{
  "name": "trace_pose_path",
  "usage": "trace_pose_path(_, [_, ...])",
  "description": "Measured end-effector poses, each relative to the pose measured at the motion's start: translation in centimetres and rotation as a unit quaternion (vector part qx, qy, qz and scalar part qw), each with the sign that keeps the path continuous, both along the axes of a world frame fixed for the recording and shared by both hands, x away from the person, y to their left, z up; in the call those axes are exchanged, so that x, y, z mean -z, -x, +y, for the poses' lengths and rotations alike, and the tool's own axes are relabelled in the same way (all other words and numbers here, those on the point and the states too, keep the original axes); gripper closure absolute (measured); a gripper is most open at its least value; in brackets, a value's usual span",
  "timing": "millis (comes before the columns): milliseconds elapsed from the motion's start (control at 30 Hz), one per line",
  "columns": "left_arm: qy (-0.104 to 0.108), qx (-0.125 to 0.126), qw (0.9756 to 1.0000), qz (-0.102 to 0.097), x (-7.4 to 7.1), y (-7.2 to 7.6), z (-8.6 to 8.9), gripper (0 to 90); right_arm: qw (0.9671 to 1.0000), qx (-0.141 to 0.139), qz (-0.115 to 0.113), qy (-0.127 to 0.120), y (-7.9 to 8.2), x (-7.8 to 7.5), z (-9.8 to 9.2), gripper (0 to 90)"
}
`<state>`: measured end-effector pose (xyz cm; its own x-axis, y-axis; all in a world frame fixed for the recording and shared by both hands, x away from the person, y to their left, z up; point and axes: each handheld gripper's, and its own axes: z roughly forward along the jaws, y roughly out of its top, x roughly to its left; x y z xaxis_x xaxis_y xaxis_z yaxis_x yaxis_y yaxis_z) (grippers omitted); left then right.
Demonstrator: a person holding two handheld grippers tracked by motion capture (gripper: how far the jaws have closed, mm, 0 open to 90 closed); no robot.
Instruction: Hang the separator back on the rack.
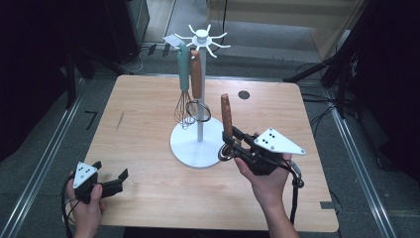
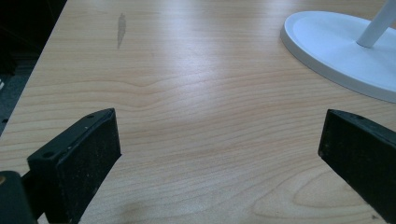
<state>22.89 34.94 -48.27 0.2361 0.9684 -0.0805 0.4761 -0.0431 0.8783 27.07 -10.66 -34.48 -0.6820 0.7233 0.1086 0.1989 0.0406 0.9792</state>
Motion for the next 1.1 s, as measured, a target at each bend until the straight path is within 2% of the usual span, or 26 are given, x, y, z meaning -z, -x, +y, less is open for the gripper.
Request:
trace_pose_path(633, [0.000, -0.004, 1.0000, -0.001, 0.0, 0.0, 0.0, 0.0, 0.9998, 0.004, -0.010, -0.014, -0.7, -2.1, 1.1, 71.0])
trace_pose_path(1100, [0.000, -0.003, 1.0000, 0.000, 0.0, 0.0, 0.0, 0.0, 0.9993, 0.003, -0.028, -0.024, -1.2, -3.9, 1.9, 71.0])
